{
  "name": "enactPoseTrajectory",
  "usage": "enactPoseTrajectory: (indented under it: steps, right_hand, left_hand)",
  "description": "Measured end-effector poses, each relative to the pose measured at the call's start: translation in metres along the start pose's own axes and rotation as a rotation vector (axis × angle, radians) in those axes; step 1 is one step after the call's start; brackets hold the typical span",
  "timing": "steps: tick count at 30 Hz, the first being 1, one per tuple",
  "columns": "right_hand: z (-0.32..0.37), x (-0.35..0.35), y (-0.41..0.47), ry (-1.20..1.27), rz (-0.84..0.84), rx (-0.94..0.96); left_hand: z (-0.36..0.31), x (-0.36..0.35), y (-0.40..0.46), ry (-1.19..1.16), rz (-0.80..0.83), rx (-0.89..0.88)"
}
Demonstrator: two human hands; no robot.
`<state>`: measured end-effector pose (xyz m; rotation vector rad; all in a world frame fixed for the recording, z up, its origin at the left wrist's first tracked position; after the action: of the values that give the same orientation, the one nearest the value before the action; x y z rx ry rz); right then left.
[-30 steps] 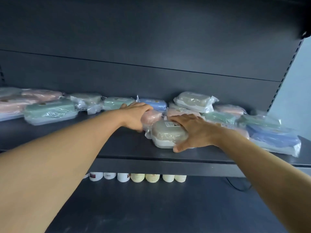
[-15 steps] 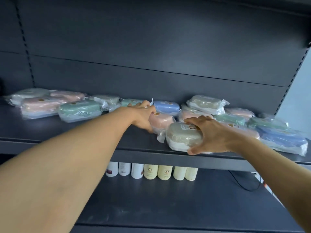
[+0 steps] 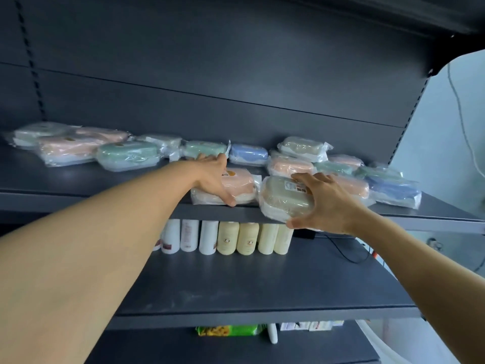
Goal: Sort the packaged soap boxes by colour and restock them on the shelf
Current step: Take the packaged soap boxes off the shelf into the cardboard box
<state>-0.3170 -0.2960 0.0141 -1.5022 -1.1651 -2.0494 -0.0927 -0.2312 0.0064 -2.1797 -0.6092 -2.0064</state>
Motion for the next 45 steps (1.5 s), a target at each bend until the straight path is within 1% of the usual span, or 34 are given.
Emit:
enactPoseTrajectory:
  steps: [2, 6, 9, 12, 15, 19, 23, 25, 31, 33, 36, 40, 45]
  right_hand:
    - [0.016, 0.002, -0.013, 0.031, -0.003, 0.0]
    - [0.059, -0.005, -0.044, 0.106, 0.0, 0.027]
    - [0.091, -0.02, -0.072, 0.169, 0.012, 0.019]
    - [0.127, -0.053, -0.104, 0.214, 0.093, 0.005]
    - [0.156, -0.106, -0.14, 0.218, 0.208, -0.031]
    - [0.18, -0.19, -0.193, 0.186, 0.408, -0.077]
    - [0.18, -0.271, -0.243, 0.125, 0.589, -0.155]
    - [0.172, -0.309, -0.264, 0.099, 0.636, -0.238]
    - [0.146, -0.421, -0.326, 0.01, 0.752, -0.424]
    - [0.139, -0.457, -0.343, -0.012, 0.743, -0.469]
    - [0.135, -0.5, -0.358, -0.064, 0.732, -0.527]
    - [0.134, -0.546, -0.361, -0.098, 0.662, -0.572]
    - [0.127, -0.597, -0.366, -0.099, 0.681, -0.647]
  left_hand:
    - [0.009, 0.002, -0.026, -0.122, -0.028, 0.023]
    - [0.031, 0.014, -0.095, 0.033, -0.243, -0.021]
    - [0.057, 0.006, -0.153, 0.086, -0.31, -0.015]
    - [0.092, -0.03, -0.21, 0.106, -0.221, 0.024]
    - [0.119, -0.088, -0.26, 0.071, -0.066, 0.098]
    - [0.141, -0.181, -0.315, -0.036, 0.149, 0.209]
    - [0.146, -0.271, -0.356, -0.12, 0.32, 0.302]
    - [0.145, -0.313, -0.372, -0.148, 0.392, 0.352]
    - [0.128, -0.443, -0.411, -0.235, 0.611, 0.384]
    - [0.121, -0.484, -0.42, -0.254, 0.655, 0.38]
    - [0.111, -0.535, -0.426, -0.161, 0.69, 0.296]
    - [0.103, -0.592, -0.425, -0.099, 0.705, 0.204]
    - [0.1, -0.636, -0.421, -0.076, 0.646, 0.141]
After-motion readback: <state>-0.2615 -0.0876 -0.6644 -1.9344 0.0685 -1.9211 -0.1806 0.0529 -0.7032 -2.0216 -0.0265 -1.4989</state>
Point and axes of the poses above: each hand's wrist, its own y-axis towards the middle knuckle, its own x-axis out of the back of the hand, z = x × y, the point moved 6 cm from there along y, towards the middle knuckle, and after that the axes turned 10 degrees about -z, right-handed, at the moved point
